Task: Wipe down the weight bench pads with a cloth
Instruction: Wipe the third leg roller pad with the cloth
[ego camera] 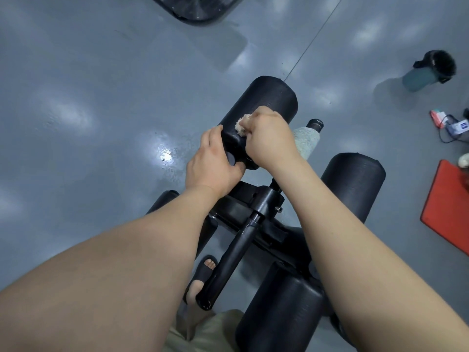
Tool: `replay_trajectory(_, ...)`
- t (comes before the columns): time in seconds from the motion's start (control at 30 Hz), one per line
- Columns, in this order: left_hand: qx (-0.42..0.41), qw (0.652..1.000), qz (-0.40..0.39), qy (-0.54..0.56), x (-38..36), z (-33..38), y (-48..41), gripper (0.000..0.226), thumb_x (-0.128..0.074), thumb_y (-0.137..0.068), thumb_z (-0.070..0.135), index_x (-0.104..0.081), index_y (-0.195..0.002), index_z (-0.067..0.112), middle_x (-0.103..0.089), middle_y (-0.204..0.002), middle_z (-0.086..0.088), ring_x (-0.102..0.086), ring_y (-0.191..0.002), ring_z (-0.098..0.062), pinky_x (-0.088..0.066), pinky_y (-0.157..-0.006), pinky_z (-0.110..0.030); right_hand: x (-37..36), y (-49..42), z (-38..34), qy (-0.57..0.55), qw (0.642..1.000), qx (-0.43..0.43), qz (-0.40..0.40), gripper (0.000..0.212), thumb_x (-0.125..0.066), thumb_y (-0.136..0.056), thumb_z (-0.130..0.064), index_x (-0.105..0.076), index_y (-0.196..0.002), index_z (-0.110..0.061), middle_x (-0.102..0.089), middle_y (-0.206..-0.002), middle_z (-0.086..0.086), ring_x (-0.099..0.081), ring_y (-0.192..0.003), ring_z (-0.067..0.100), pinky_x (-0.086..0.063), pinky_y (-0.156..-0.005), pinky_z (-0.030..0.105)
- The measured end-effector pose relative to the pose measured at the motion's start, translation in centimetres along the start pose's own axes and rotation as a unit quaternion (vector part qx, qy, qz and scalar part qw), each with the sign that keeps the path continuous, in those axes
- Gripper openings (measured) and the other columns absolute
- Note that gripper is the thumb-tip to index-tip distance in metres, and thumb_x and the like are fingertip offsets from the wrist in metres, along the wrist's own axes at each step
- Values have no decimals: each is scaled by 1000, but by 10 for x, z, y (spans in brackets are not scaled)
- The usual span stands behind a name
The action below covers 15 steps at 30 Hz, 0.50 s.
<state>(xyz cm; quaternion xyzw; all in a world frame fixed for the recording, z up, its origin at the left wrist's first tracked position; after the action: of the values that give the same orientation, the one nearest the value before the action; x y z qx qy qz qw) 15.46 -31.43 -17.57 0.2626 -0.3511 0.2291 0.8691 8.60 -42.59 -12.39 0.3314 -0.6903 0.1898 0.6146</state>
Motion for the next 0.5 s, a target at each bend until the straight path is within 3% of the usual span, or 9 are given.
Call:
replay_trajectory(0.13,2,1000,-3,-19,-1,0,-1,96,-73,-81,50,-22,-157,20,-29,-158,5,-57,-123,-29,-43,-91,-38,-4,11,-3,-13,1000,14,-8,34,-50,-84,-2,-73,-106,-16,-57,-114,6,-54,-105,31,-49,-81,33)
replay_trajectory(0.5,-6,1000,-7,-7,1,1,1,90,-66,-83,44,-22,-158,20,-25,-160,6,-53,-128,-27,-43,-97,-40,-7,23,-7,-43,998,36,-21,34,-55,-79,-4,-76,-104,-11,-60,-109,8,-58,-100,33,-53,-83,37)
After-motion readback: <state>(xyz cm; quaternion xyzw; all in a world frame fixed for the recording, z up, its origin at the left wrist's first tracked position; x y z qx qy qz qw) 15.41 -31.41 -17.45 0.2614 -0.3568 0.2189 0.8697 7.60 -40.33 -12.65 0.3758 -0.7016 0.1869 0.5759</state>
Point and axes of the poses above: each hand's wrist, its own y-axis away from the middle knuckle, its own x-axis out of the back of the hand, z = x × y, the point moved 5 cm from there along -y, towards the middle knuckle
